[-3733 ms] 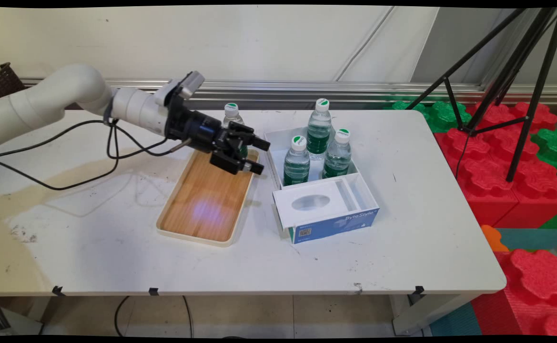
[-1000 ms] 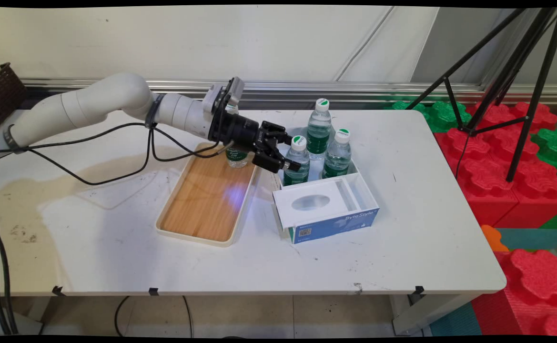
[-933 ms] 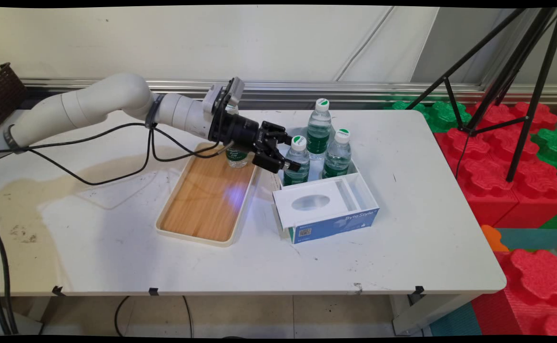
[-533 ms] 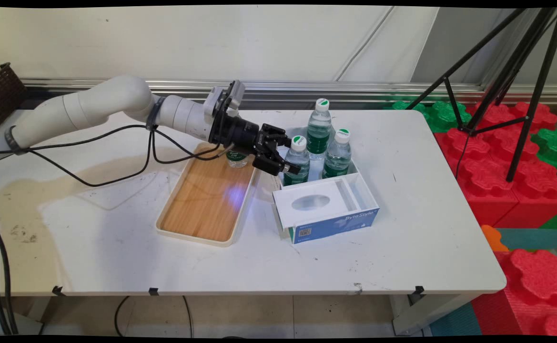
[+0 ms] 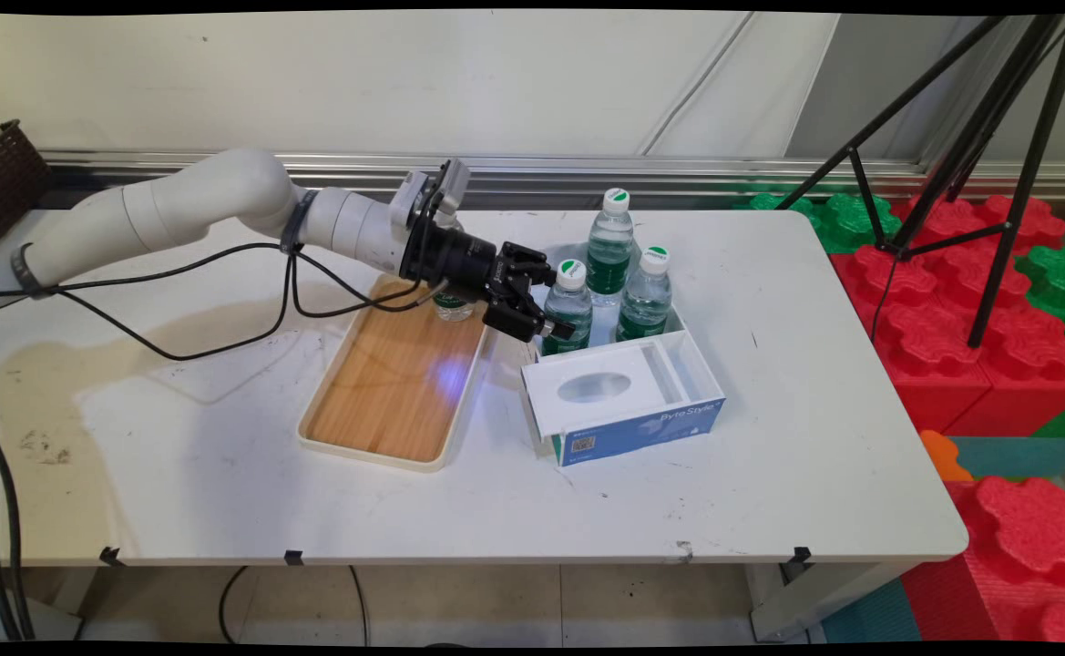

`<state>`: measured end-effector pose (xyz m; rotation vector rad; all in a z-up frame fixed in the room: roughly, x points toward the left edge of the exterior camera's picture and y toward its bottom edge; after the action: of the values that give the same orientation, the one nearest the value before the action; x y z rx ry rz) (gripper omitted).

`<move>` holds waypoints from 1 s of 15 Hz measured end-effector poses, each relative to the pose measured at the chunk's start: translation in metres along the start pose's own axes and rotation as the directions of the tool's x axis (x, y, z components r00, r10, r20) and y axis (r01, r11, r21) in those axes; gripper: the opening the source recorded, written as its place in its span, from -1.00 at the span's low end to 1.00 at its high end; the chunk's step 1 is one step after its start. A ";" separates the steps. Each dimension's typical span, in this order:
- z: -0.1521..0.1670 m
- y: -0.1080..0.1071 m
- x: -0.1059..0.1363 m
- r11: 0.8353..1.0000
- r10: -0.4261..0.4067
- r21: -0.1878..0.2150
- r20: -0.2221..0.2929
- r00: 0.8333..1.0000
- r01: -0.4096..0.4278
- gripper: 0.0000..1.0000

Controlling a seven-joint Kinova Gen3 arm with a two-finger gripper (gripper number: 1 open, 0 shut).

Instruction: Pick up the green bottle from the white box, then place the picked object on the tray

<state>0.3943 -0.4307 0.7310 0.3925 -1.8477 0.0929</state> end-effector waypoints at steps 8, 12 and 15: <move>0.008 -0.001 -0.002 1.000 -0.001 -0.007 -0.003 1.000 0.001 1.00; 0.012 -0.002 -0.003 1.000 0.001 -0.007 -0.009 1.000 -0.001 -1.00; 0.014 -0.003 -0.004 1.000 0.000 -0.009 -0.010 1.000 0.000 -1.00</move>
<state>0.3838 -0.4360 0.7223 0.3856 -1.8374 0.0864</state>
